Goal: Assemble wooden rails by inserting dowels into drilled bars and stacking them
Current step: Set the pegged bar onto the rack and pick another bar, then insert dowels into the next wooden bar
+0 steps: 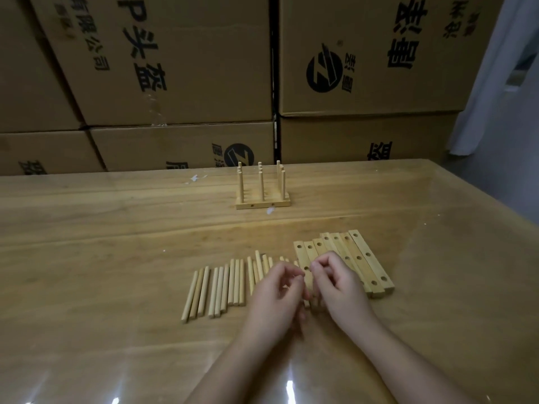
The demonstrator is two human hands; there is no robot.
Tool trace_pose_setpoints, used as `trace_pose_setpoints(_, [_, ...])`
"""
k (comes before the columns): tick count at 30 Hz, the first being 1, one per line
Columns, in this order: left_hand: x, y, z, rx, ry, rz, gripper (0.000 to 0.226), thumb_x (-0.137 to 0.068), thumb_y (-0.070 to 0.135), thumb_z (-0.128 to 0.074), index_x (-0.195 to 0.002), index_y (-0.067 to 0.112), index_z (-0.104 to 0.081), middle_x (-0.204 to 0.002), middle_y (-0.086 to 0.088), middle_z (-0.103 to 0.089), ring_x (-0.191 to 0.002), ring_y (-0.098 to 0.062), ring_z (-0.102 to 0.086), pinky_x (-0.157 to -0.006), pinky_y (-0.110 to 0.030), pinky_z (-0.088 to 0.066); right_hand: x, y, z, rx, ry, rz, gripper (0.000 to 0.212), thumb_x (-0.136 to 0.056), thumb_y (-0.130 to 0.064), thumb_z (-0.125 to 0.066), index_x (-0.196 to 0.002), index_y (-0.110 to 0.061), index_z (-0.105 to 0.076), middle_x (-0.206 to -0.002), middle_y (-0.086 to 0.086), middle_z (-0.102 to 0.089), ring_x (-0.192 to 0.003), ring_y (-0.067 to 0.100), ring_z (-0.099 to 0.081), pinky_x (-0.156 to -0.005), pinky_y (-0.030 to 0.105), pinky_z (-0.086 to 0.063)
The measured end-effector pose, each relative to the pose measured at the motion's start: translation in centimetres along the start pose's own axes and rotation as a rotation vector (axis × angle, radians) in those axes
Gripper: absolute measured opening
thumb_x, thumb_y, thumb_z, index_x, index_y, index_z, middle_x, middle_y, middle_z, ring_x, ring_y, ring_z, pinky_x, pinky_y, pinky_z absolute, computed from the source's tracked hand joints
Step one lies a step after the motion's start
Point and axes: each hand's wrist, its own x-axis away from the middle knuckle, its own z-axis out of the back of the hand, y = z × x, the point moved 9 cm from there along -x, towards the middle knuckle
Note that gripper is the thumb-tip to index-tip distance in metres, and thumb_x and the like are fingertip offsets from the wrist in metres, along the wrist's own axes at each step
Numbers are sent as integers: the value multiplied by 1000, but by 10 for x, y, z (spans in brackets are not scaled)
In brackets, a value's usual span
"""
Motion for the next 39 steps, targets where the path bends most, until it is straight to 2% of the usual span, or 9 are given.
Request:
trace_pose_setpoints(4, [2, 2, 6, -375, 15, -168, 10, -95, 21, -53, -93, 31, -55, -75, 9, -65, -66, 1, -61, -61, -20, -51, -4, -7, 42, 284, 276, 53, 6, -89, -23, -51, -85, -27, -52, -80, -14, -53, -74, 2, -56, -57, 13, -44])
trace_pose_setpoints(6, [-1, -1, 6, -480, 25, -209, 8, -95, 26, -52, -99, 33, -56, -79, 14, -64, -75, 2, -59, -66, -24, -51, -8, 8, 67, 465, 392, -87, 13, -89, -21, -54, -101, -18, -56, -108, -4, -49, -99, 16, -54, -78, 27, -47])
trace_pose_setpoints(9, [-4, -6, 8, -416, 22, -210, 11, -94, 27, -53, -94, 38, -55, -75, 9, -64, -70, -6, -61, -66, -32, -52, -11, 49, 69, 916, 137, -439, 48, -93, -39, -42, -136, -18, -37, -144, 11, -34, -131, 31, -34, -108, 45, -24])
trace_pose_setpoints(15, [-8, -13, 18, -65, 37, -104, 15, -95, 12, -53, -89, 24, -61, -68, -1, -66, -53, -3, -57, -52, -19, -46, -16, 54, 63, 893, 140, -413, 46, -95, -37, -40, -137, -17, -38, -130, 8, -52, -118, 26, -48, -98, 41, -37])
trace_pose_setpoints(20, [-7, -15, 19, -49, 41, -72, 14, -95, 13, -53, -90, 24, -60, -69, -2, -66, -52, 0, -56, -52, -17, -46, -15, 49, 68, 753, 210, -385, 37, -94, -20, -47, -132, -18, -44, -130, 8, -46, -89, 26, -58, -72, 41, -53])
trace_pose_setpoints(24, [-8, -15, 17, -76, 43, -71, 14, -95, 14, -53, -89, 25, -59, -67, 0, -66, -51, -2, -54, -52, -19, -46, -14, 40, 76, 629, 313, -319, 41, -94, -14, -49, -135, -17, -42, -127, 4, -50, -71, 13, -50, -48, 22, -36])
trace_pose_setpoints(28, [-7, -12, 18, -48, 50, -75, 14, -95, 11, -53, -89, 22, -60, -71, -4, -65, -55, -4, -57, -55, -22, -49, -10, 10, 66, 202, 369, -138, 46, -93, -19, -50, -137, -26, -38, -110, -12, -58, -68, 4, -61, -47, 16, -48])
trace_pose_setpoints(32, [-5, -2, 19, -91, 81, -165, 11, -93, 16, -59, -99, 23, -66, -87, 3, -65, -70, -11, -60, -67, -25, -52, -3, 2, 11, -557, 121, -243, 37, -84, -22, -61, -117, -35, -51, -104, -7, -71, -87, 10, -69, -64, 15, -52])
trace_pose_setpoints(39, [-8, -2, 22, 17, 78, -152, 16, -90, 28, -61, -96, 17, -70, -90, 0, -63, -76, -14, -60, -68, -25, -49, 6, -6, -20, -597, 5, -199, 8, -84, -9, -62, -90, -5, -58, -91, -15, -71, -82, 4, -68, -64, 12, -50])
